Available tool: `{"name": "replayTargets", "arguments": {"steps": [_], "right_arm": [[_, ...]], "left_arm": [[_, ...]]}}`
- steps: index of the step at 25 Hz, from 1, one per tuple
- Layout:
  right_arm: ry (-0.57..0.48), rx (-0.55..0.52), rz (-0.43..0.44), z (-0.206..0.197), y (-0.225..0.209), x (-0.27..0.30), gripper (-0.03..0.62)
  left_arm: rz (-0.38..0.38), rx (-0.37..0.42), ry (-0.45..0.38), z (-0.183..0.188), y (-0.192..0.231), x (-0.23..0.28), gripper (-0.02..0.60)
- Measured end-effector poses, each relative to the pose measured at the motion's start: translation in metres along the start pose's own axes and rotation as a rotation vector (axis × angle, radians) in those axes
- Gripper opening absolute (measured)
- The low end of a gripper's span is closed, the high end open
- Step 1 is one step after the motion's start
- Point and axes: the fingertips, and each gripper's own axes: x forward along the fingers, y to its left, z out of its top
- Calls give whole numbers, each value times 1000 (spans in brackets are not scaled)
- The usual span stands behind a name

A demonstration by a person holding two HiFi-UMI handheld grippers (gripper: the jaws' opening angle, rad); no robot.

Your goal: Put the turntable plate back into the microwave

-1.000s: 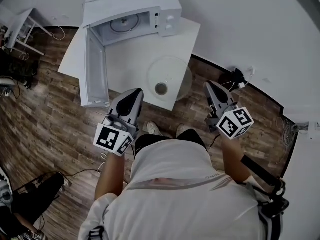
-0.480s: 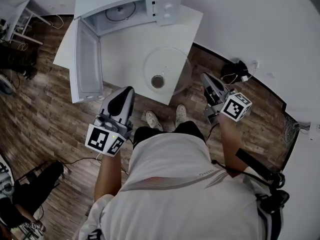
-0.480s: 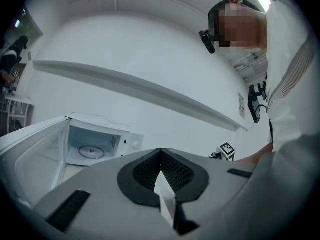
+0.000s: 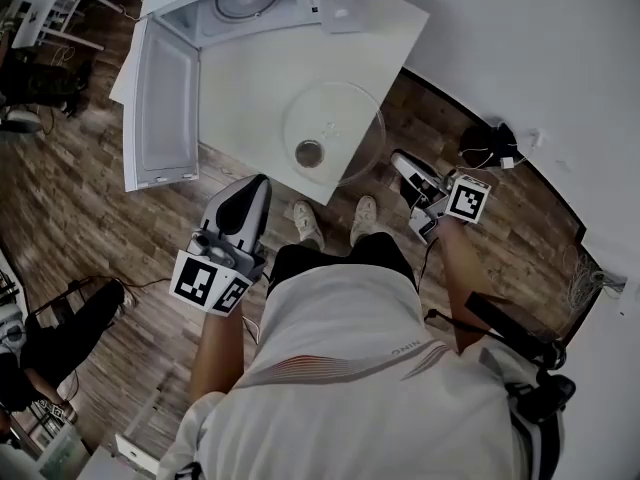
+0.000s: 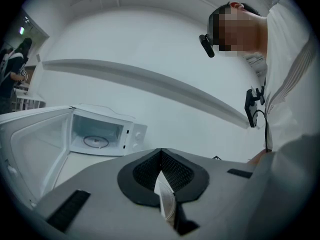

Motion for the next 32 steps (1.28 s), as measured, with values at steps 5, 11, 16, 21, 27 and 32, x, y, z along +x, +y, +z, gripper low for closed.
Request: {"name": "replayTargets", "arguments": {"steps": [5,11,16,21,27,32], "right_arm": [[53,71,-9,-8,-42,6,121],[126,182,-25,-33,-98,15,189],[174,293,46,-55,-108,36,189],[226,319,79,-66,-108,54,189],[260,366,116,-71,-104,68,187],[259,412,116,-72,-105,70,108]], "left_arm": [[54,-16,21,-19,-2,8,11],[124,-48,56,-48,-3,4,11],[189,-67,66,-58,1,-7,11],[239,-69,62,-60,2,-18,11],[269,-79,59,-65,2,-26,11],[271,-84,59,-66,3,-26,11]]}}
